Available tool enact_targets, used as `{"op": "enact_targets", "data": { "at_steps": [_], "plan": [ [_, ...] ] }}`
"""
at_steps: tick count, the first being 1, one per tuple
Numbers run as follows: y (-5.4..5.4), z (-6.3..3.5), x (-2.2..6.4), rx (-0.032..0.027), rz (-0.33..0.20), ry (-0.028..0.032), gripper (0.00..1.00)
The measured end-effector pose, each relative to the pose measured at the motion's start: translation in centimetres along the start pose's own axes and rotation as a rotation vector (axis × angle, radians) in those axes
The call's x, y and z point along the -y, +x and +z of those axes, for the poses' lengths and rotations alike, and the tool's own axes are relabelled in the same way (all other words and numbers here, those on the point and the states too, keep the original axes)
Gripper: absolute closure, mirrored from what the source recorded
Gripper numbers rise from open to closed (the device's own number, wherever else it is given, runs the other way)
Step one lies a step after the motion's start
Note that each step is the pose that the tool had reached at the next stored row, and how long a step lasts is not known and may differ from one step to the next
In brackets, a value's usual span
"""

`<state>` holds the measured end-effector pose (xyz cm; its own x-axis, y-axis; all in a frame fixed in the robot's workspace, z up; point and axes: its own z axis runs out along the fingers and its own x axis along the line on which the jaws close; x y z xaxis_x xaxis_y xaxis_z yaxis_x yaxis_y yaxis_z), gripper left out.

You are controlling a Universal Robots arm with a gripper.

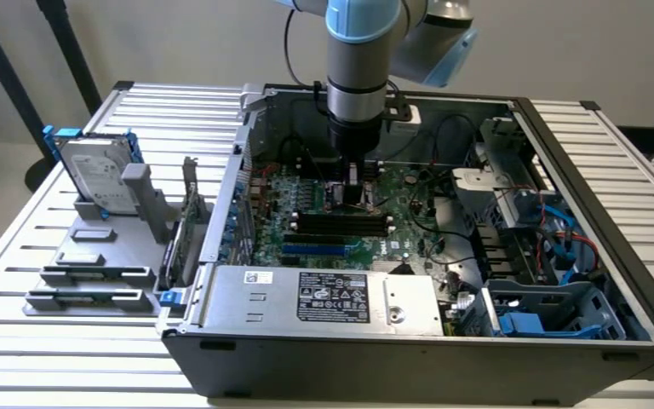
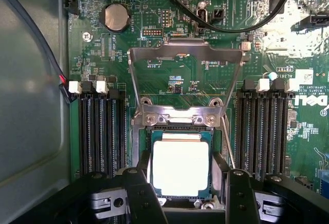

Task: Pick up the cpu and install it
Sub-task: 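Place the cpu into insertion slot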

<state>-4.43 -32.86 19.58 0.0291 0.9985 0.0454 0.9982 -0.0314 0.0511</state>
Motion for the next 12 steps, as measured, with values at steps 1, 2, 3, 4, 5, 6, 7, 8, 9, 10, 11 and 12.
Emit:
{"op": "enact_targets", "data": {
  "at_steps": [1,2,3,4,5,6,7,8,9,10,11,12],
  "plan": [
    [0.00,0.02,0.00,0.0000,0.000,0.0000,0.45],
    [0.00,0.03,0.00,-0.0001,0.000,0.0000,0.45],
    [0.00,0.05,0.00,-0.0001,0.000,-0.0001,0.45],
    [0.00,0.06,0.00,-0.0002,0.000,-0.0002,0.45],
    [0.00,0.06,0.00,-0.0002,0.000,-0.0001,0.45],
    [0.00,0.07,0.00,-0.0004,0.000,-0.0003,0.45],
    [0.03,0.12,-0.01,-0.0025,0.000,-0.0011,0.44],
    [0.03,0.13,-0.01,-0.0020,0.000,-0.0010,0.38],
    [0.02,0.11,-0.01,-0.0016,0.000,-0.0009,0.38],
    [0.01,0.08,0.00,-0.0007,0.000,-0.0004,0.38],
    [0.00,0.05,0.00,-0.0003,0.000,-0.0001,0.31],
    [0.00,-0.01,0.00,-0.0003,0.000,-0.0002,0.31]
  ]
}}
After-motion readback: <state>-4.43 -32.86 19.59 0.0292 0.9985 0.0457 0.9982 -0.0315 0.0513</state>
